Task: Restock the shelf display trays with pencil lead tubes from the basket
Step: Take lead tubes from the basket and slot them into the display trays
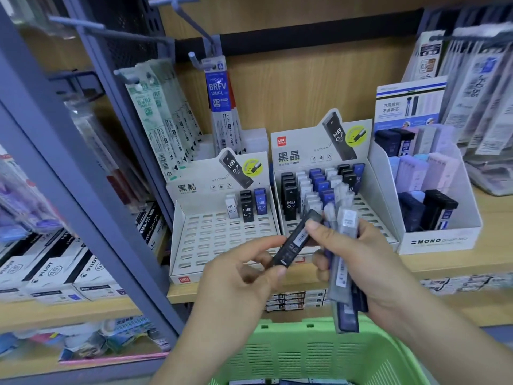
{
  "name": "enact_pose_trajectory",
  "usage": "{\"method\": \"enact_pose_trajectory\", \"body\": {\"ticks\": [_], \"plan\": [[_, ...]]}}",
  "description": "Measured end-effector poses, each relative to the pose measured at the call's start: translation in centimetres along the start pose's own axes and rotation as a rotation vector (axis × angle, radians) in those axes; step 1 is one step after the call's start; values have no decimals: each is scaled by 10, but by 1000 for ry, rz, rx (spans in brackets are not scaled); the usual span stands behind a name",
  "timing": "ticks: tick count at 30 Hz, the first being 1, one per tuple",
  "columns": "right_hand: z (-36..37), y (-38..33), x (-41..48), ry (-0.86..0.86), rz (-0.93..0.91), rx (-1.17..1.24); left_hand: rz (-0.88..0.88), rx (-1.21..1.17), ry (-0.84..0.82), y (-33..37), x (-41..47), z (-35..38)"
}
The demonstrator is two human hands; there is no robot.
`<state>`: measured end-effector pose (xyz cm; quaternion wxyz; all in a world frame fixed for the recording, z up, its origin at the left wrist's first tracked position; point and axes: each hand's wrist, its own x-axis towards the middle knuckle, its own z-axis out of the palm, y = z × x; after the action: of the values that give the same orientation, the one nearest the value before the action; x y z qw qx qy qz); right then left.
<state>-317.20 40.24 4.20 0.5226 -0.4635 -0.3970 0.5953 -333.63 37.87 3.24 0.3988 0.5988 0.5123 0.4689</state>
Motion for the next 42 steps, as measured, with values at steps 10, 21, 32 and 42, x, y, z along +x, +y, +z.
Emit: {"method": "enact_pose_trajectory", "body": {"ticks": [10,21,32,42], "plan": [[-18,-12,-5,-200,116,124,579,470,267,-2,22,-18],[-26,-2,2,-27,-72,-106,-84,-356,60,22,36,-9],[-62,-20,15,133,63,345,146,207,260,14,91,15],[-61,-14,21,22,88,401,270,477,128,-1,107,21]]}}
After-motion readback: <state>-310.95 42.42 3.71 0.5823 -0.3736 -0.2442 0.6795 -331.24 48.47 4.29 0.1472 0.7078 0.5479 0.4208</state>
